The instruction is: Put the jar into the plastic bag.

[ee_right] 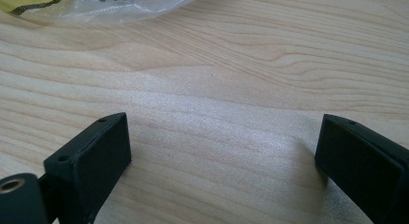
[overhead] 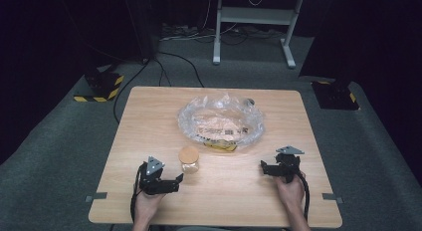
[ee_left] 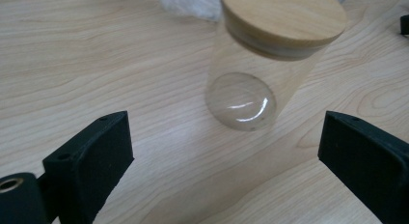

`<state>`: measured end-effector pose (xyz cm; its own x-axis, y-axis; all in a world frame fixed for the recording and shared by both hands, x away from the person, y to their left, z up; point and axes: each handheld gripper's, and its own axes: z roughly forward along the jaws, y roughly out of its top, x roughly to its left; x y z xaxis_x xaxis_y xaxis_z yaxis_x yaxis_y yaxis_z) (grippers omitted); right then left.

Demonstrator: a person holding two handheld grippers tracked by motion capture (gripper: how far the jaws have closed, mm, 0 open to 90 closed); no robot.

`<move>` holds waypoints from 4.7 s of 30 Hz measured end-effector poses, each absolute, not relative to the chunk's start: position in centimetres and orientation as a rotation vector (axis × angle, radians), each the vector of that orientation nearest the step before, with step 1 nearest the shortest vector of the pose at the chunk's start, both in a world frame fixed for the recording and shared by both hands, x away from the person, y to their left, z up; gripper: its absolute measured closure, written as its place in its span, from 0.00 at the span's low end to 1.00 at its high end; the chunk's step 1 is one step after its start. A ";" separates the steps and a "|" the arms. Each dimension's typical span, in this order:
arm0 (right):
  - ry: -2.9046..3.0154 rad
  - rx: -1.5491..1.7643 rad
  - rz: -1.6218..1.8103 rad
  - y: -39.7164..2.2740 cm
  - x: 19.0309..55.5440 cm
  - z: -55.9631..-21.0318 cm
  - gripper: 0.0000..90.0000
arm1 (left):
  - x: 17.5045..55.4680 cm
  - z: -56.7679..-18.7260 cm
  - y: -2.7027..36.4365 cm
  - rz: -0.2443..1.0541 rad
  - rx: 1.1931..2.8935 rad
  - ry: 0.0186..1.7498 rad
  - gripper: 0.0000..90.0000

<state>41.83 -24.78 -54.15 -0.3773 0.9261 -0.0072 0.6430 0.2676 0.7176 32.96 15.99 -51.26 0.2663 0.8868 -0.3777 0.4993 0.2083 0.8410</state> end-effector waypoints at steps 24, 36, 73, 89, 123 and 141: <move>2.116 1.417 0.888 -24.8 41.8 -54.1 0.06 | 35.3 -51.6 12.7 0.432 1.474 1.347 0.08; 2.116 1.417 0.888 -24.8 41.8 -54.1 0.06 | 36.1 -52.0 12.0 0.438 1.456 1.352 0.12; 2.115 1.418 0.889 -24.8 41.8 -54.2 0.06 | 37.1 -51.4 11.1 0.510 1.470 1.313 0.29; 2.115 1.417 0.888 -24.8 41.8 -54.2 0.06 | 37.0 -48.9 11.2 0.469 1.479 1.284 0.29; 2.114 1.418 0.889 -24.8 41.8 -54.2 0.06 | 39.9 -43.2 10.0 0.365 1.490 1.224 0.29; 2.114 1.418 0.888 -24.8 41.8 -54.2 0.06 | 43.1 -41.7 8.4 0.349 1.510 1.206 0.29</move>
<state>41.78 -24.78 -54.15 -0.3762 0.9265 -0.0084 0.6423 0.2673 0.7183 43.06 8.43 -41.73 0.4350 0.8170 -0.3785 0.4885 0.1390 0.8614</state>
